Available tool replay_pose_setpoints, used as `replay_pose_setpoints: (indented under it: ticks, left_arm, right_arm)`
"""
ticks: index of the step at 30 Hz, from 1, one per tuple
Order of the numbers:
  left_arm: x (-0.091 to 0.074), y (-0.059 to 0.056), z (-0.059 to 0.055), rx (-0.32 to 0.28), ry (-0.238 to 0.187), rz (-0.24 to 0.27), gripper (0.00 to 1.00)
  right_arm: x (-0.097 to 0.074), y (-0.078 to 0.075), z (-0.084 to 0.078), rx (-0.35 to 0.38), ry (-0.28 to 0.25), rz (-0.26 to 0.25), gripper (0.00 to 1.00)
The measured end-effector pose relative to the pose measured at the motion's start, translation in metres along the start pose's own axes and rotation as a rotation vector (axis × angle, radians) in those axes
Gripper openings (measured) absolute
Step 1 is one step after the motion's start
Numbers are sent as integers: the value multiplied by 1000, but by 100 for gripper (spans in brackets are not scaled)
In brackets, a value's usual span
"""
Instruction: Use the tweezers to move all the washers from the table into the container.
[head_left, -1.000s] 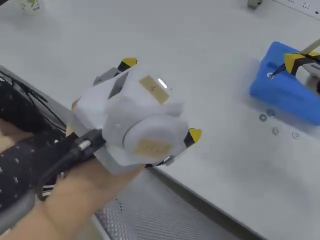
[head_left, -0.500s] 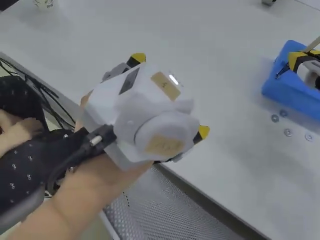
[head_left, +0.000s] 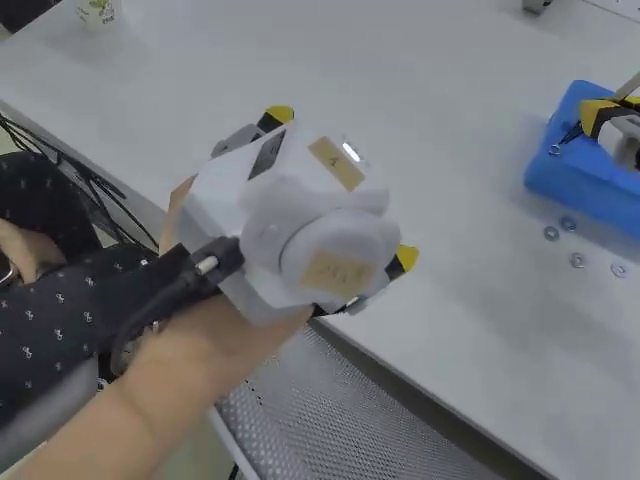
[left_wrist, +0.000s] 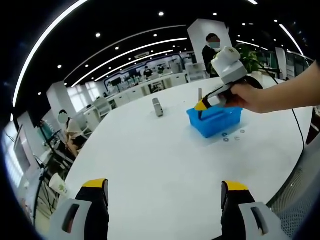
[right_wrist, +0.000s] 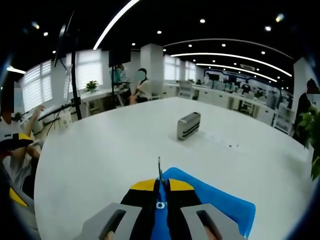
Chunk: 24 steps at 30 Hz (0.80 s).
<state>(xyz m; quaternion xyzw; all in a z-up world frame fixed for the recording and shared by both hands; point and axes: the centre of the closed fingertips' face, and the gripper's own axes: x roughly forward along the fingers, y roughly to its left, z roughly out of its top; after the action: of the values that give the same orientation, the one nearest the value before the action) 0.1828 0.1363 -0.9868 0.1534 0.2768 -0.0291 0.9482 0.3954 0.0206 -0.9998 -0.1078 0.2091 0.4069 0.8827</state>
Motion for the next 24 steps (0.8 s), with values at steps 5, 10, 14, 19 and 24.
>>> replay_pose_setpoints:
  ticks: [5, 10, 14, 19, 24]
  left_arm:
    - [0, -1, 0, 8, 1, -3, 96]
    - [0, 0, -1, 4, 4, -1, 96]
    - [-1, 0, 0, -7, -5, -5, 97]
    - [-3, 0, 4, -3, -27, -2, 98]
    - [-4, 3, 6, -17, -41, 10, 98]
  right_arm:
    - [-12, 0, 7, 1, -14, -3, 3]
    - [-26, 2, 23, 9, -56, -8, 3]
    - [-39, 2, 32, 31, -87, -10, 3]
    - [-55, 0, 34, 40, -94, -19, 3]
    - [-70, 4, 38, 64, -115, -8, 3]
